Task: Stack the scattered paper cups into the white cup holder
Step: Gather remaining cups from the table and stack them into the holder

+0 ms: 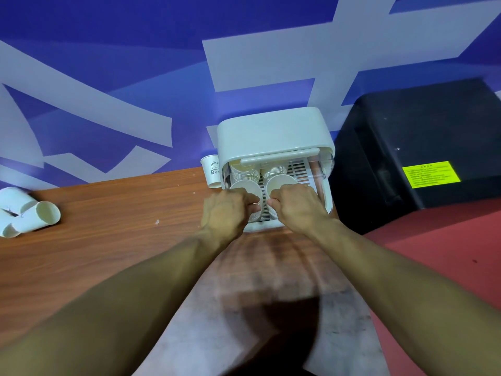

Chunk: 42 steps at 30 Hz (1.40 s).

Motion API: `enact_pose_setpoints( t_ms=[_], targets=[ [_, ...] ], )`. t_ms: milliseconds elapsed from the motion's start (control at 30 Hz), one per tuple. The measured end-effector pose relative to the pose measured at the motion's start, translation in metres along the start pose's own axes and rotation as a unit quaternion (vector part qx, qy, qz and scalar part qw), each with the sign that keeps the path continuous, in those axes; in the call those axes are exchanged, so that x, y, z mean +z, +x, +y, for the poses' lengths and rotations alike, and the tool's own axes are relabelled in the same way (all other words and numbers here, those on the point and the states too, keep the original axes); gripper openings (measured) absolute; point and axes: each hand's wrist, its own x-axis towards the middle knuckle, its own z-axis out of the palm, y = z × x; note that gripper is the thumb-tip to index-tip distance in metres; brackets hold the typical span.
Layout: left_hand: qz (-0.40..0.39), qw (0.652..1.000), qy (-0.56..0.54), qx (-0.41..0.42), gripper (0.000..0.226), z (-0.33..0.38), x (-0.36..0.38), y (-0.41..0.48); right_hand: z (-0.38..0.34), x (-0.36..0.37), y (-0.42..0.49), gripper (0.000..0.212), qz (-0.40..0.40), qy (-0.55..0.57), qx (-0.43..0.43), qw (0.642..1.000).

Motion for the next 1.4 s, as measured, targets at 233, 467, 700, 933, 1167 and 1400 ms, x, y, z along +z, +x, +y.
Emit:
enact_pose_setpoints(
  t_ms=[233,467,700,933,1167,1400],
  targets=[
    [0.032,0.998,0.043,0.039,0.021,0.016,0.009,-0.010,-0.001,0.010,0.002,0.033,0.025,0.008,0.007,1.000],
    [0.004,0.995,0.090,0.043,0.022,0.021,0.005,-0.012,-0.002,0.009,0.000,0.033,0.023,0.020,0.021,0.999],
    [-0.023,0.996,0.085,0.028,0.025,0.027,0.001,-0.011,-0.006,0.006,-0.001,0.034,0.018,0.004,0.034,0.999],
    [-0.029,0.999,-0.044,-0.003,0.017,0.023,-0.007,-0.013,-0.007,0.015,-0.008,0.031,0.045,0.069,0.054,0.995],
    [0.071,0.981,-0.171,-0.049,0.028,-0.011,-0.009,-0.060,-0.062,0.019,-0.019,0.022,0.219,0.072,-0.018,0.973],
    [0.072,0.972,-0.138,-0.177,0.035,-0.091,-0.019,-0.131,-0.148,0.046,-0.012,0.024,0.156,0.102,-0.112,0.976]
  ],
)
